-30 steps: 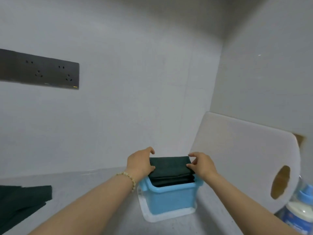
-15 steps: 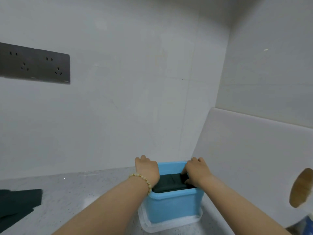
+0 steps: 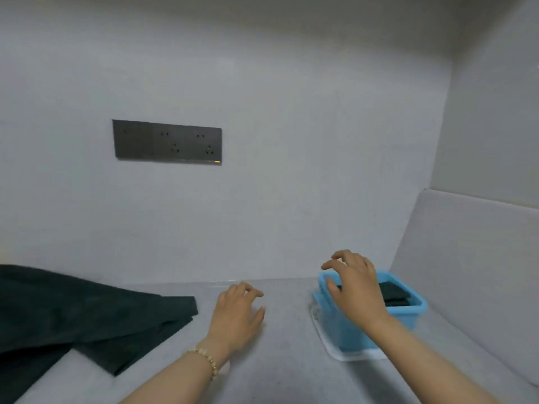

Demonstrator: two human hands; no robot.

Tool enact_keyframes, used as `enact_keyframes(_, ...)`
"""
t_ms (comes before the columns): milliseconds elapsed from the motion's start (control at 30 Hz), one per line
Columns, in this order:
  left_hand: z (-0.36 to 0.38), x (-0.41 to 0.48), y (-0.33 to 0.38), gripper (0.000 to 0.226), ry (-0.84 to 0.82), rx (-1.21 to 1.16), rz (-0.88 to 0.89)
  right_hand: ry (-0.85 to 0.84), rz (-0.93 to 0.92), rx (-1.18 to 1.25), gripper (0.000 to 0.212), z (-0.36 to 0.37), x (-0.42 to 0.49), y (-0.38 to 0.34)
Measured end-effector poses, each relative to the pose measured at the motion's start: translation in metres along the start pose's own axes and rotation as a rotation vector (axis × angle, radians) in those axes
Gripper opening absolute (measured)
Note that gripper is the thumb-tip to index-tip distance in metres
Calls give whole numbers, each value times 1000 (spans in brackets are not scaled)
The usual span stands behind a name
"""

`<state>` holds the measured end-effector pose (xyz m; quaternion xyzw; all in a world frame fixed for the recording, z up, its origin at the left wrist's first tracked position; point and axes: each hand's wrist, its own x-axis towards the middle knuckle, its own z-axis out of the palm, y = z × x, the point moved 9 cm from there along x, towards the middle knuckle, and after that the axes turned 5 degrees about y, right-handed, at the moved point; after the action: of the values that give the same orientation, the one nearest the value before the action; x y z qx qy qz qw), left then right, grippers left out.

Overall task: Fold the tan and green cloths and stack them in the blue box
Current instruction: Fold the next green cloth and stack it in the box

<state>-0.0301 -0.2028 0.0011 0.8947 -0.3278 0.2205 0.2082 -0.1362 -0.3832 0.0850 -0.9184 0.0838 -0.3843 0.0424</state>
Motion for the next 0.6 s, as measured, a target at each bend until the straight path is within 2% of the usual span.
enact_keyframes(267,-74,-155,-211,57,-58,166,-369,-358,-61,388,25,117,-54,-194)
enact_keyframes(433,-103,-219,-305,64,-160,211,-589,-547,-129,420,46,172,-82,-309)
enact_keyframes(600,-112,-232,-337,69,-179,212,-576,-621,-144,436,64,203,-90,-376)
